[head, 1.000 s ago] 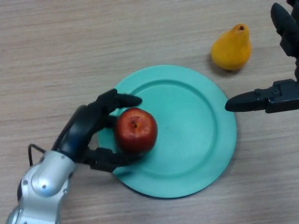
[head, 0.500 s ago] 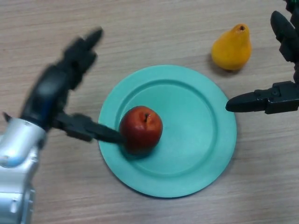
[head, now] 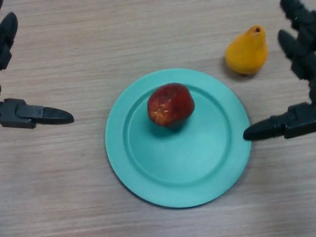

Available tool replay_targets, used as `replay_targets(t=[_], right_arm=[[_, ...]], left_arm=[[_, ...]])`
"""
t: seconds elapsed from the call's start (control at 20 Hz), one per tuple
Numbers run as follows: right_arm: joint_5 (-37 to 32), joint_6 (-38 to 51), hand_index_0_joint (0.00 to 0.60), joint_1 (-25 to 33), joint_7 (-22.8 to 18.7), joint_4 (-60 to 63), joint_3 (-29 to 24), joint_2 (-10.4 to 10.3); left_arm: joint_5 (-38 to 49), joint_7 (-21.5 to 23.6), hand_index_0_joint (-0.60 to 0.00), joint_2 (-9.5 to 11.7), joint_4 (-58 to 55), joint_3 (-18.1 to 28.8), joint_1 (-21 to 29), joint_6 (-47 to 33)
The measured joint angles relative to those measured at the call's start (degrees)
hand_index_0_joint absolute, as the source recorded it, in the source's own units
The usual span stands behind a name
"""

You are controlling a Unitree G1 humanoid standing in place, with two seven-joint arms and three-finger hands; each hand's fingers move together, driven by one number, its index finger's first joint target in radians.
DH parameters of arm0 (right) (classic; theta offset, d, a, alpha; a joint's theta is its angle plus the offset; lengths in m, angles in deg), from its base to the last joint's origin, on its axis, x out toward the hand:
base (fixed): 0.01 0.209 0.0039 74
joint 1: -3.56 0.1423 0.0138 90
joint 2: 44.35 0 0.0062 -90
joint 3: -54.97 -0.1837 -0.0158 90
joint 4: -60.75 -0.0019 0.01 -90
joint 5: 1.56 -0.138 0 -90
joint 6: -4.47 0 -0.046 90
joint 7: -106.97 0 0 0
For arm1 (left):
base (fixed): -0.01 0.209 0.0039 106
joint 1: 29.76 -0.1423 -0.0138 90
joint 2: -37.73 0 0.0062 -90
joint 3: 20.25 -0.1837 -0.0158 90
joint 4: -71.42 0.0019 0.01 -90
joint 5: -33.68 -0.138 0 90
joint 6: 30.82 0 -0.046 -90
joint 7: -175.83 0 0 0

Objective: Pick up the red apple and place it on the plate

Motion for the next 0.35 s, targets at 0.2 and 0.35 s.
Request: replay_targets(t=[0.2, 0.35], right_arm=[[0.0, 1.0, 0.000, -1.3, 0.9, 0.0, -0.5, -0.1], [2.2, 1.6, 0.000, -2.1, 0.9, -0.1, -0.5, -0.2]], left_arm=[[0.1, -4.0, 0.000, -0.9, -4.3, 0.0, -2.6, 0.9], [-0.1, -4.0, 0.000, -1.6, -7.1, -0.4, -3.0, 3.5]])
